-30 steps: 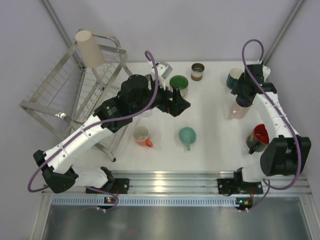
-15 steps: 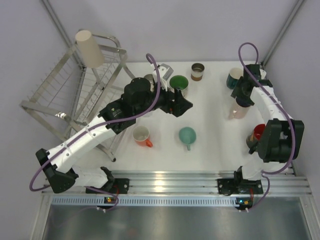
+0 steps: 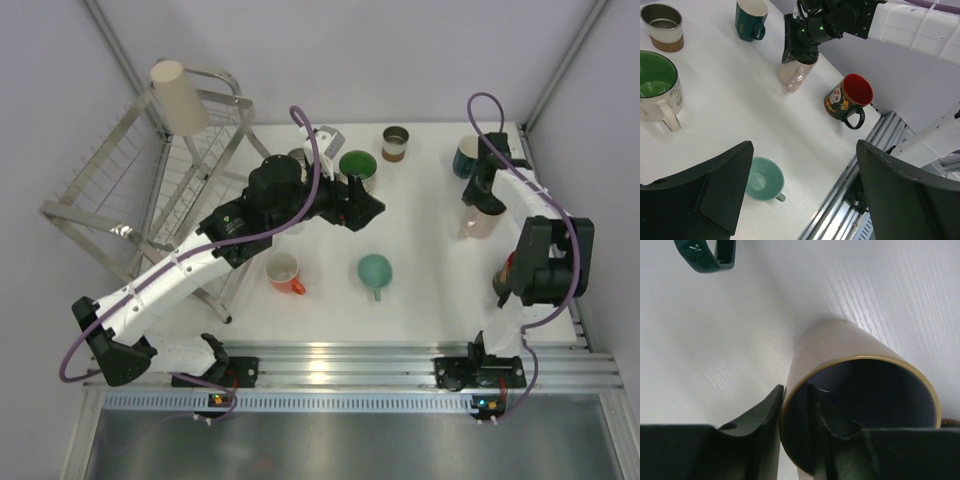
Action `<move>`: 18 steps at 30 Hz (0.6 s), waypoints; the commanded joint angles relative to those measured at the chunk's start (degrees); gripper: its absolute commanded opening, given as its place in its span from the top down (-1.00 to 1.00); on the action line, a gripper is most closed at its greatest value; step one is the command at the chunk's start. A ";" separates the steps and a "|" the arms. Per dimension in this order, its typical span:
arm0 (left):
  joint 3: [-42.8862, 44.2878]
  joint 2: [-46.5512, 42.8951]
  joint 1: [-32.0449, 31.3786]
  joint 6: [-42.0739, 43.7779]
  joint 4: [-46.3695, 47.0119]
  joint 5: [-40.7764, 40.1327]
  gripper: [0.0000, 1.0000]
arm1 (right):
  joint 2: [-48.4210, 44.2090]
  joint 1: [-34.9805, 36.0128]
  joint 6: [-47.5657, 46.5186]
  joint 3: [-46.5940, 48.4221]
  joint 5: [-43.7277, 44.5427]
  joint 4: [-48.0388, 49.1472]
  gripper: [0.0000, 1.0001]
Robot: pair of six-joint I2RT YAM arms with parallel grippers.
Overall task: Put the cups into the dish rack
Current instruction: Grab a cup with the right arm
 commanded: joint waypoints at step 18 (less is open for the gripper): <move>14.29 4.96 1.58 -11.49 -0.46 10.53 -0.62 | -41.29 -1.84 14.38 -14.31 -27.23 40.77 1.00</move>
